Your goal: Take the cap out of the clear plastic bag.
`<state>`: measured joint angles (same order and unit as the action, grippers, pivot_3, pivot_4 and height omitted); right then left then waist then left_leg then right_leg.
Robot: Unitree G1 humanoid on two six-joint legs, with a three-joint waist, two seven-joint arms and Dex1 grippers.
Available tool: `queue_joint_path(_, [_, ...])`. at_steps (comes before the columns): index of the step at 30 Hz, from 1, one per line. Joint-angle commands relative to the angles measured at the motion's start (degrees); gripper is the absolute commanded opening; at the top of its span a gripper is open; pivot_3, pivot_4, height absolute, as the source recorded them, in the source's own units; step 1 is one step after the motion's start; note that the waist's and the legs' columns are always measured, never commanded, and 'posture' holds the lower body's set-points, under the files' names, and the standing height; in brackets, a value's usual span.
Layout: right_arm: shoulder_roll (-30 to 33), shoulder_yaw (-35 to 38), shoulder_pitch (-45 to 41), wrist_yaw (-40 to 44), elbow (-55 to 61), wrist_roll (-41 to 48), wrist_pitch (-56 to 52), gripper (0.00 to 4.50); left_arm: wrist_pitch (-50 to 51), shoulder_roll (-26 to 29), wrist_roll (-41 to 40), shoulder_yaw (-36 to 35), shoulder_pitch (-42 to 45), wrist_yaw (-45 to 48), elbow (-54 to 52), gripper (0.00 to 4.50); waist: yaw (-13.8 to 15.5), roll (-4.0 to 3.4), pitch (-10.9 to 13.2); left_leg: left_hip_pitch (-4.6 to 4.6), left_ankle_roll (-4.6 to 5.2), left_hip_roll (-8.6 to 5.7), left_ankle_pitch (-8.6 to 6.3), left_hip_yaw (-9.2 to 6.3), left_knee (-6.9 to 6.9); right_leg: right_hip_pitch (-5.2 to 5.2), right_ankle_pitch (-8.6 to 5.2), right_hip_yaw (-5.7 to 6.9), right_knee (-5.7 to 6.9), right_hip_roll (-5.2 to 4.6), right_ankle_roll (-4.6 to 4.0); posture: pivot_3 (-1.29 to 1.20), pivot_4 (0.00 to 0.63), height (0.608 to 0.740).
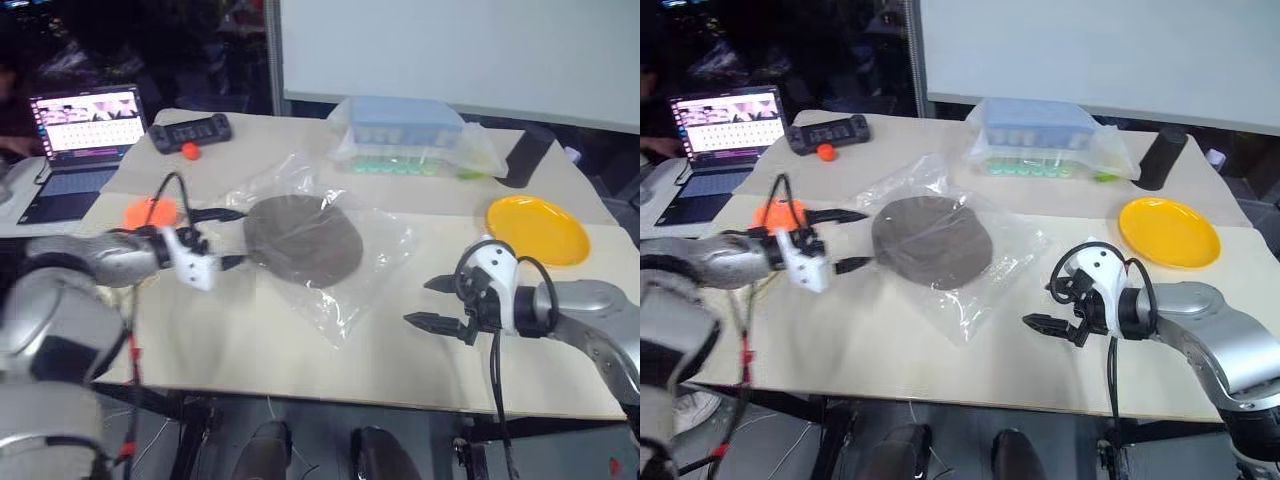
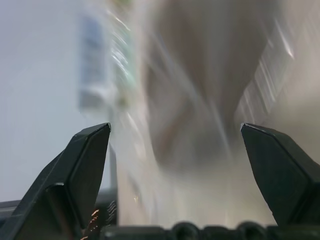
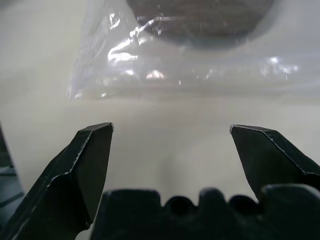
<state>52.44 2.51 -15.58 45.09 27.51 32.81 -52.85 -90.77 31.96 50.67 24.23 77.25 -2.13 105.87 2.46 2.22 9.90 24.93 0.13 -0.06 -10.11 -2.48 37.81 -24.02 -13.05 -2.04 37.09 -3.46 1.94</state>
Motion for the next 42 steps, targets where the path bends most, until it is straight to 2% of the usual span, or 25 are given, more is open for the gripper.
queue_joint_path(1, [-2.4,0.7,-0.4,-2.6,-1.2,-2.0,2.6,4.50,-0.3,-8.1,2.1,-10.1,8.5,8.2,13.6,4.48,-0.2,0.12,0.0,0.11,0.00,-0.03,0.00,0.00,0.05,-0.04,0.05,-0.02,-0.07,0.00,0.09,0.00,0.150,0.740])
queue_joint_path(7, [-4.8,1.0,-0.1,-5.5,-3.6,-4.8,4.3,4.50,15.5,-19.8,-1.5,-16.1,11.4,18.3,14.1,4.48,-2.1,0.11,0.0,0.14,0.08,-0.09,-0.05,0.09,0.02,-0.15,0.13,-0.23,0.06,-0.05,0.19,0.00,0.150,0.740])
queue_joint_path(12, [-5.7,1.5,1.0,-6.9,-3.6,-6.4,4.4,4.50,23.8,-26.4,-3.0,-18.0,14.9,23.9,14.1,4.48,-2.6,0.12,0.0,0.14,0.08,-0.10,-0.05,0.07,0.03,-0.16,0.12,-0.24,0.07,-0.04,0.20,0.00,0.150,0.740])
queue_joint_path(16, [-6.2,2.4,2.0,-8.3,-3.1,-7.3,4.2,4.50,32.3,-30.4,-7.0,-23.6,16.8,29.8,14.1,4.48,-2.8,0.11,0.0,0.13,0.08,-0.11,-0.05,0.06,0.03,-0.13,0.10,-0.25,0.06,-0.04,0.24,0.00,0.150,0.740])
queue_joint_path(20, [-6.3,3.1,2.9,-8.7,-2.3,-7.2,3.9,4.50,38.1,-30.8,-10.8,-29.8,18.4,34.9,14.1,4.48,-3.2,0.11,0.0,0.13,0.09,-0.10,-0.06,0.06,0.02,-0.15,0.11,-0.25,0.07,-0.04,0.22,0.00,0.150,0.740])
queue_joint_path(22, [-6.3,3.3,3.2,-9.0,-2.2,-7.3,4.0,4.50,47.0,-29.9,-16.7,-36.3,19.5,37.7,14.1,4.48,-3.3,0.11,0.0,0.13,0.09,-0.10,-0.06,0.06,0.03,-0.15,0.11,-0.26,0.08,-0.04,0.22,0.00,0.150,0.740])
queue_joint_path(23, [-6.4,3.3,3.2,-9.1,-2.2,-7.3,4.0,4.50,52.2,-28.7,-20.3,-39.2,20.1,37.4,14.1,4.48,-3.4,0.11,0.0,0.13,0.09,-0.11,-0.05,0.05,0.03,-0.16,0.11,-0.27,0.09,-0.04,0.22,0.00,0.150,0.740])
queue_joint_path(25, [-6.5,3.3,3.1,-9.2,-2.3,-7.4,4.1,4.50,64.0,-22.9,-29.2,-43.2,21.5,31.6,14.1,4.48,-3.7,0.11,0.0,0.07,0.09,-0.10,-0.05,0.05,0.03,-0.13,0.04,-0.27,0.09,-0.03,0.34,0.00,0.150,0.740])
queue_joint_path(28, [-6.7,3.1,2.6,-9.3,-2.9,-7.6,4.5,4.50,81.0,-12.9,-40.7,-48.9,18.0,24.7,2.0,4.48,-5.8,0.09,0.0,-0.11,0.09,-0.02,-0.06,0.03,-0.04,-0.15,-0.11,-0.38,0.26,0.03,0.60,0.00,0.150,0.740])
queue_joint_path(30, [-6.9,3.0,2.3,-9.2,-3.1,-7.7,4.5,4.50,88.5,-10.8,-46.4,-52.4,16.6,25.0,-3.6,4.48,-6.3,0.09,0.0,-0.33,0.08,-0.02,-0.06,0.02,-0.15,-0.16,-0.17,-0.44,0.53,0.03,0.63,0.00,0.150,0.740])
queue_joint_path(34, [-7.4,1.5,0.2,-8.5,-4.7,-8.5,5.4,4.50,99.0,-5.5,-55.0,-55.7,9.9,30.5,-18.8,4.48,-5.1,0.07,0.0,-0.43,0.06,-0.03,-0.05,0.00,-0.16,-0.07,-0.18,-0.38,0.56,0.02,0.59,0.00,0.150,0.740])
queue_joint_path(39, [-8.1,0.1,-2.1,-8.2,-6.6,-9.4,6.5,4.50,111.1,-5.5,-63.8,-57.3,-0.8,32.3,-39.1,4.48,-4.2,0.08,0.1,-0.32,0.05,-0.03,-0.04,-0.01,-0.09,-0.15,0.03,-0.37,0.57,0.01,0.22,0.00,0.150,0.740])
queue_joint_path(42, [-8.4,-0.4,-2.9,-8.0,-7.5,-10.1,7.2,4.50,117.8,-8.3,-67.6,-56.7,-13.0,29.5,-60.1,4.48,-4.4,0.07,0.0,-0.30,0.05,-0.02,-0.04,0.00,-0.09,-0.17,0.06,-0.45,0.58,-0.01,0.18,0.00,0.150,0.740])
